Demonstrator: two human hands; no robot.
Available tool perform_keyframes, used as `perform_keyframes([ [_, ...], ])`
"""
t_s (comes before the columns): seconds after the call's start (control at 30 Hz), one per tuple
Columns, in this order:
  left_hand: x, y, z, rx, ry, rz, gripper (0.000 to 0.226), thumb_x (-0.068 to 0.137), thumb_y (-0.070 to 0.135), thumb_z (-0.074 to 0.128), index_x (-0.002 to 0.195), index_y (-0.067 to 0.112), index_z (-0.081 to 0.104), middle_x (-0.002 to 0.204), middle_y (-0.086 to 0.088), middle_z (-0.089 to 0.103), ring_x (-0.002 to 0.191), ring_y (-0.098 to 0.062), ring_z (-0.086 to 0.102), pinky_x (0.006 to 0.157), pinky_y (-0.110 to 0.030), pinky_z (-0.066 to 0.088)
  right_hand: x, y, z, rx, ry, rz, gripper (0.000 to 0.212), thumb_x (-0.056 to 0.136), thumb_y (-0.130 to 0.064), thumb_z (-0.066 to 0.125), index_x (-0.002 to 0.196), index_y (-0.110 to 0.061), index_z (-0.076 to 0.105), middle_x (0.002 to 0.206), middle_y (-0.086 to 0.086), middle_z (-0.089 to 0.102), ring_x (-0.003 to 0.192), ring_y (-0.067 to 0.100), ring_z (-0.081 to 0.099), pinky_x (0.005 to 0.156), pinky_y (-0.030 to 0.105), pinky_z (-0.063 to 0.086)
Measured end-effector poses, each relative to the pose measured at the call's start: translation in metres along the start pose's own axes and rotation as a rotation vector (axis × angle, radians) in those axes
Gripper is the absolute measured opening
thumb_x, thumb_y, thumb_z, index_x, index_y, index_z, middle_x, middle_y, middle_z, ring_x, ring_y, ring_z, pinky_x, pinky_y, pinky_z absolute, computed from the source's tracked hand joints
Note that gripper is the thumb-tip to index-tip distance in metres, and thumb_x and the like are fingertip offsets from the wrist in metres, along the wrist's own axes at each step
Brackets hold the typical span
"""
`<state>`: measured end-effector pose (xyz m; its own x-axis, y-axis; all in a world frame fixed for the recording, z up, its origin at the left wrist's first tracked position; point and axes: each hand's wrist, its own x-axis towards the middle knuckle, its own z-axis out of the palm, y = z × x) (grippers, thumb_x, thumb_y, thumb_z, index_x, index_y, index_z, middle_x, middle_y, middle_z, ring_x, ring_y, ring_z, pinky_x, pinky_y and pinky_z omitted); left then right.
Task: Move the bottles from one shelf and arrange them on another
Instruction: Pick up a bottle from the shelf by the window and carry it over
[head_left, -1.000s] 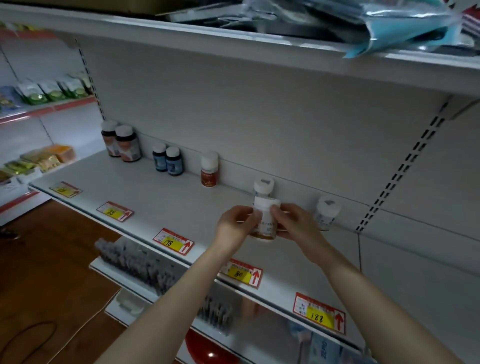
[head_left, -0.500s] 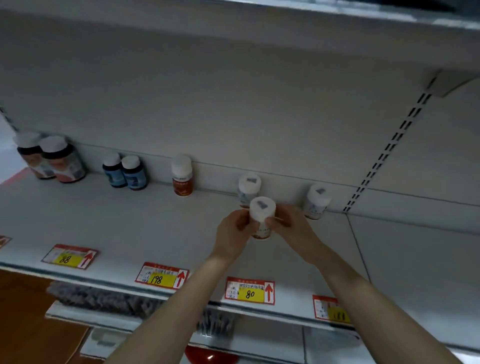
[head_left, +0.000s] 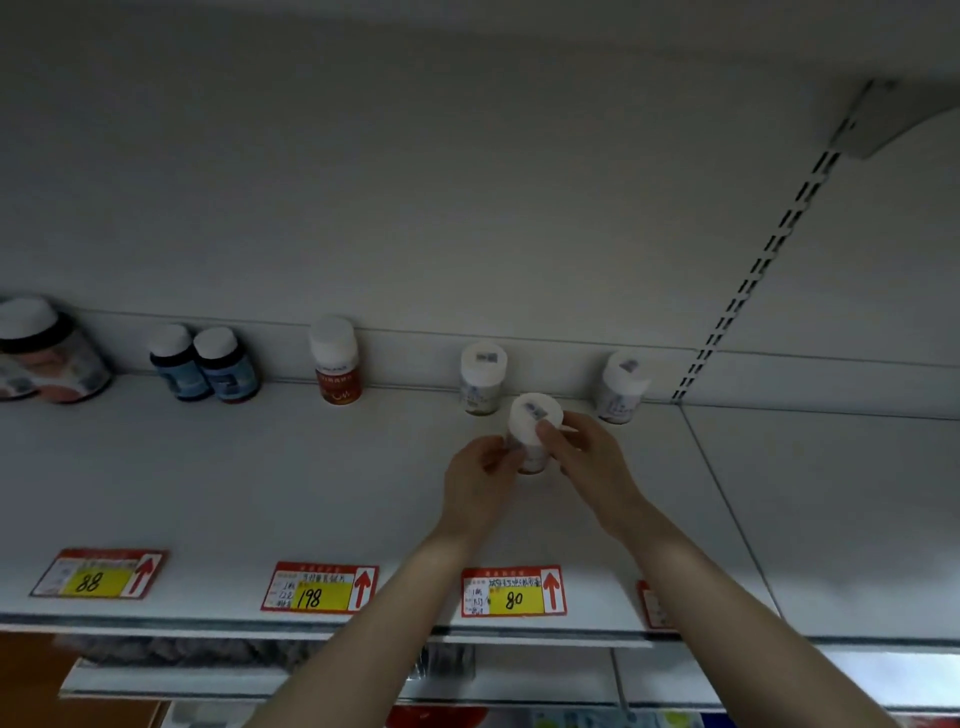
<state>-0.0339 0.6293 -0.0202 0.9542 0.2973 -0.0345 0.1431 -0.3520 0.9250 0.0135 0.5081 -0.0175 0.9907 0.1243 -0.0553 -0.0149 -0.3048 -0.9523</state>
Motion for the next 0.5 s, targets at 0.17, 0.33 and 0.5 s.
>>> perform_keyframes([
  [0.17, 0.017, 0.01, 0.004, -0.037, -0.056, -0.019, 0.021, 0.091, 0.008, 0.045, 0.099, 0.007, 0.065, 0.109, -0.017, 0.065, 0.092, -0.02, 0.055, 0.076, -0.023, 0.037, 0.028, -0.009, 0.001, -0.021, -0.005, 0.008, 0.026, 0.089, -0.027, 0.056, 0.108, -0.009, 0.059, 0.096, 0.005, 0.062, 0.073, 0.005, 0.054, 0.061, 0.02, 0.041],
  [0.33, 0.036, 0.015, 0.013, -0.086, -0.087, -0.082, 0.017, 0.091, 0.006, 0.041, 0.088, 0.017, 0.055, 0.091, -0.008, 0.059, 0.084, -0.017, 0.049, 0.059, -0.019, 0.034, 0.051, -0.013, 0.006, -0.057, -0.006, 0.022, 0.035, 0.092, -0.029, 0.052, 0.118, -0.005, 0.054, 0.1, 0.006, 0.058, 0.085, 0.017, 0.054, 0.066, 0.025, 0.041],
  [0.5, 0.049, 0.018, 0.018, -0.088, -0.095, -0.108, 0.016, 0.09, 0.007, 0.041, 0.09, 0.017, 0.053, 0.097, -0.011, 0.06, 0.09, -0.018, 0.051, 0.076, -0.027, 0.035, 0.065, -0.018, 0.008, -0.035, -0.033, 0.005, 0.031, 0.094, -0.022, 0.048, 0.118, -0.003, 0.052, 0.098, 0.006, 0.056, 0.074, 0.006, 0.052, 0.05, 0.006, 0.041],
])
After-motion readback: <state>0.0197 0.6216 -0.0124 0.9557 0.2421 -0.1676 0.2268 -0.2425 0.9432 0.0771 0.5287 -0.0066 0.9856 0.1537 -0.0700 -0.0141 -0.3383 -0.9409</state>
